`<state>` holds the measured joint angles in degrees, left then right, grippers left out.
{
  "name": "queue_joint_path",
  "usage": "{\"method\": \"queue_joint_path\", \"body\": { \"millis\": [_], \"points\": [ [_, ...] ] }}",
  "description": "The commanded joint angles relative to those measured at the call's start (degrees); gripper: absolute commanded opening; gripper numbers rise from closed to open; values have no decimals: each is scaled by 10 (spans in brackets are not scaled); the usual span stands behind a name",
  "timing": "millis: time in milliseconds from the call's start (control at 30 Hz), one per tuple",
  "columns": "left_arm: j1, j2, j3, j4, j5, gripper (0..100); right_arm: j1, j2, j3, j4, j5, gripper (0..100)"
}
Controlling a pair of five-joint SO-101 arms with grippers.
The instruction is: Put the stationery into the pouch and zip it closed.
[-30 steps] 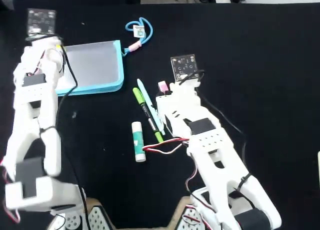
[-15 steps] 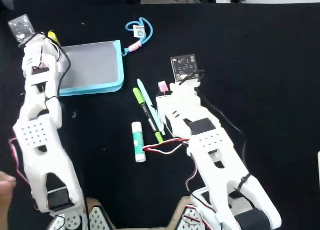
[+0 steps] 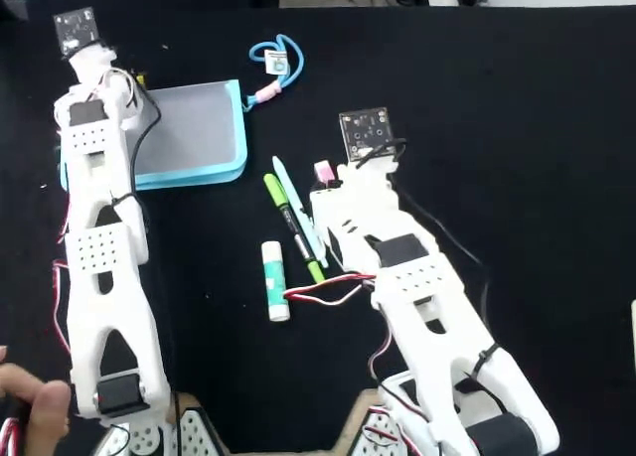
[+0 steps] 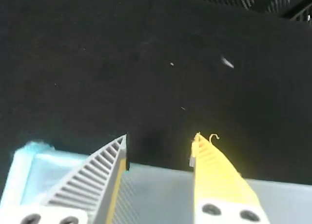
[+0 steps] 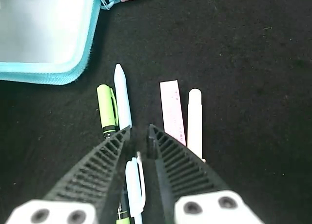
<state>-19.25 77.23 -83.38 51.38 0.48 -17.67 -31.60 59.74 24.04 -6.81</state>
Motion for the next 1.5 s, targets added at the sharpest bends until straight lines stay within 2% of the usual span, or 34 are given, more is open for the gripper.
{"method": "queue_joint_path", "body": {
  "millis": [0, 100, 200, 400, 467, 567, 667, 967, 1333, 1467],
  "points": [
    [7, 8, -95, -5, -4, 216, 6, 0, -4, -12, -2, 57],
    [8, 23, -85, -73, -9, 216, 6, 0, -4, -12, -2, 57],
    [8, 26, -49, -106, -10, 219, 6, 0, -4, -12, -2, 57],
    [5, 26, 19, -98, -10, 217, 6, 0, -4, -12, -2, 57],
    [-4, 24, 12, -57, -17, 217, 6, 0, -4, -12, -2, 57],
    [-15, 3, -10, 27, -83, 216, 6, 0, -4, -12, -2, 57],
    [-10, -13, -9, 110, -113, 216, 6, 0, -4, -12, -2, 57],
    [-15, -76, -14, 316, -113, 216, 6, 0, -4, -12, -2, 57],
    [-10, -124, -12, 496, -114, 216, 8, -2, -4, -9, -2, 57],
    [-25, -125, 24, 496, -113, 216, 8, -2, -4, -9, -2, 57]
  ]
}}
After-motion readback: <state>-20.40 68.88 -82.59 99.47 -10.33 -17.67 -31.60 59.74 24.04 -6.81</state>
